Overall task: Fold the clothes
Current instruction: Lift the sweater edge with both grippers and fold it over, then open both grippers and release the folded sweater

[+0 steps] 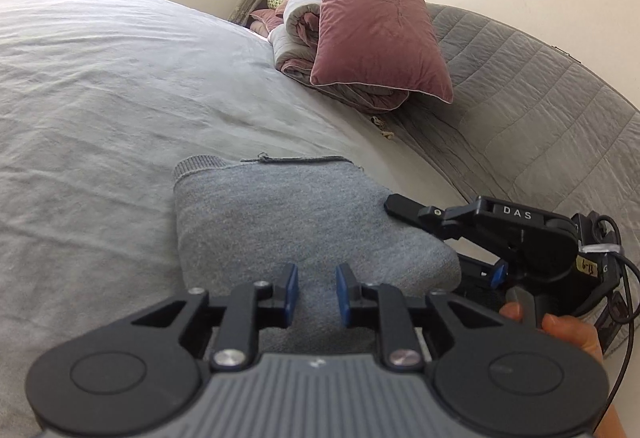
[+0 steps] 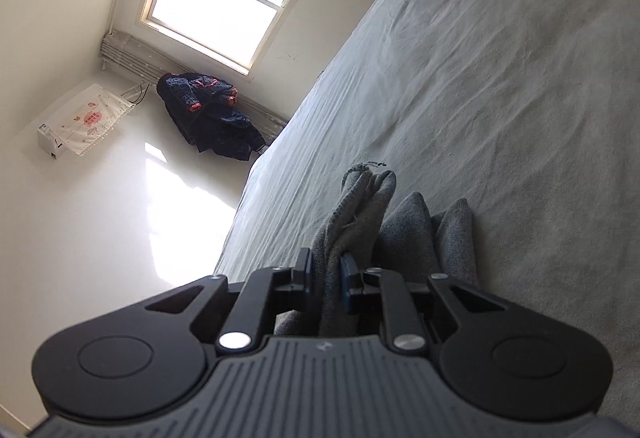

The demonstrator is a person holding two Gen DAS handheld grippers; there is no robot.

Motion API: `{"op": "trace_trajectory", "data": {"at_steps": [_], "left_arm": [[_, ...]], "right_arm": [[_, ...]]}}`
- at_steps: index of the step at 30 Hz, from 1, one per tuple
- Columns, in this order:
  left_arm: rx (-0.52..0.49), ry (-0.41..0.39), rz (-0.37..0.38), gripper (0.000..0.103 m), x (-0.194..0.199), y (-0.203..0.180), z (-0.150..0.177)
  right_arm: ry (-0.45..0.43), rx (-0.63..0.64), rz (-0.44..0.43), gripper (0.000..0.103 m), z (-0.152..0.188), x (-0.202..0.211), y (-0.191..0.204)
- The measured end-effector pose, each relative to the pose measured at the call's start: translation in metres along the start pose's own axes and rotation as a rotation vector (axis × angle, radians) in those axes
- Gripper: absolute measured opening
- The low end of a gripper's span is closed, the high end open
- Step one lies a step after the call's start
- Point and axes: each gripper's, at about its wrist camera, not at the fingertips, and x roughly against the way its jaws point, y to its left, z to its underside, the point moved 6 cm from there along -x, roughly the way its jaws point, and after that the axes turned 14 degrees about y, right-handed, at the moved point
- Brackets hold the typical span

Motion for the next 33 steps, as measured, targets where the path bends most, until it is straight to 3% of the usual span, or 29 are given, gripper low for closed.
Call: {"op": "trace_trajectory", "data": {"at_steps": [10, 11, 14, 18, 24, 30, 33], "left_arm": [[-0.158, 0.087, -0.009, 0.032, -0.025, -0.020, 0.022], [-0.168, 0.085, -0.007, 0.033, -0.023, -0.021, 0.021], [-0.186, 0.072, 0.007, 0.037, -0.016, -0.024, 0.018], [-0.180, 0.020, 0.004, 0.039, -0.005, -0.019, 0.002], [-0.175, -0.017, -0.063, 0.040, -0.011, 0.001, -0.036], [-0.265, 0.079, -0.032, 0.035, -0.057, 0.001, -0.069], [-0.269, 0.124, -0.021, 0.032, -0.083, 0.004, -0.080]], "right_arm": [[0.061, -0.048, 0.107, 0.022, 0.020, 0.014, -0.042], [0.062, -0.053, 0.101, 0.026, 0.021, 0.016, -0.043], [0.053, -0.048, 0.087, 0.054, 0.021, 0.024, -0.041], [0.017, 0.004, 0.078, 0.057, 0.016, 0.035, -0.031], [-0.042, 0.242, 0.198, 0.057, 0.022, 0.022, 0.003], [-0.064, 0.513, 0.324, 0.058, 0.036, -0.005, 0.022], [-0.047, 0.568, 0.385, 0.056, 0.037, -0.020, 0.013]]}}
